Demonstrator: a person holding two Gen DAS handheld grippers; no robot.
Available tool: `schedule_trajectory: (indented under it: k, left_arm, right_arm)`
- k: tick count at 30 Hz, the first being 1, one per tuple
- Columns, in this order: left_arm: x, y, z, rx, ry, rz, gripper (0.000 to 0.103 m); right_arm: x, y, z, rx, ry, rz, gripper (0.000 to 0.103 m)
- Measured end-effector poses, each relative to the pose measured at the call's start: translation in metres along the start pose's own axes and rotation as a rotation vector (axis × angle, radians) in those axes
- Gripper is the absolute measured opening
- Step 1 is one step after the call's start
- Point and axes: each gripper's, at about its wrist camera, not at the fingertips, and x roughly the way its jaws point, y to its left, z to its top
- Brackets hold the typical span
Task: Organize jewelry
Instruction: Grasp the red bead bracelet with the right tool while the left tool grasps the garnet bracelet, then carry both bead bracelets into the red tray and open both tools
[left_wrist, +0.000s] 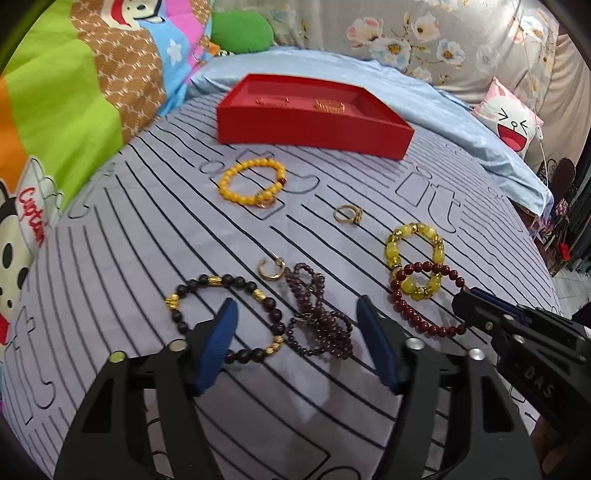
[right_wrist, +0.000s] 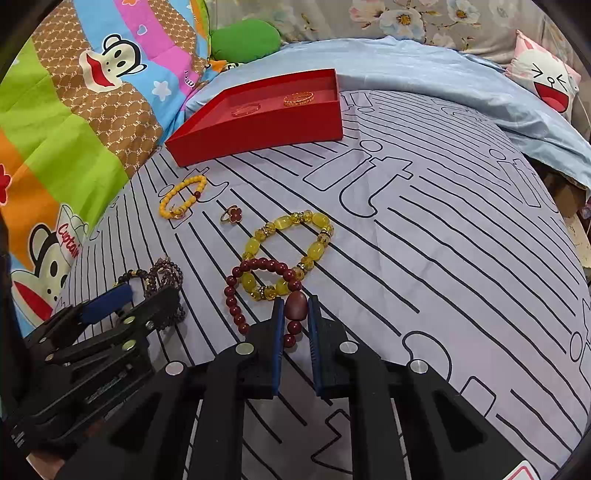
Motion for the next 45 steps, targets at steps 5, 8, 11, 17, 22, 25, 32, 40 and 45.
schedule_trajectory:
  k: [5,8,11,17,22,25,32,40,45]
  left_arm:
    - [0.001,0.003,0.000,-0.007,0.003,-0.021,0.033]
    - [0.000,0.008,0.000,-0.026,0.012,-0.056,0.022]
    - [-0.003,0.012,0.000,-0.039,0.007,-0.070,0.015]
    - [-0.013,0.013,0.002,-0.029,0.000,-0.086,0.013]
    - [-0.026,0.011,0.005,-0.010,-0.021,-0.094,0.013]
    - [-0.032,0.011,0.009,-0.004,-0.030,-0.104,0.013]
    - [-0.046,0.010,0.027,0.009,-0.052,-0.125,0.013]
    - [-0.043,0.016,0.081,0.025,-0.083,-0.145,0.013]
    - [-0.034,0.021,0.135,0.028,-0.121,-0.167,0.013]
  right_arm:
    - [-0.002,0.001,0.000,0.001,0.001,0.017,0.012]
    - [-0.004,0.004,0.001,-0.004,-0.004,0.026,0.012]
    - [-0.008,0.006,0.003,-0.008,-0.012,0.034,0.012]
    - [-0.020,0.012,0.010,-0.014,-0.034,0.056,0.012]
    - [-0.033,0.020,0.018,-0.029,-0.066,0.069,0.012]
    - [-0.041,0.023,0.022,-0.037,-0.083,0.074,0.012]
    - [-0.051,0.025,0.039,-0.051,-0.114,0.090,0.012]
    - [-0.048,0.025,0.093,-0.088,-0.155,0.109,0.012]
    - [-0.027,0.024,0.150,-0.106,-0.163,0.115,0.012]
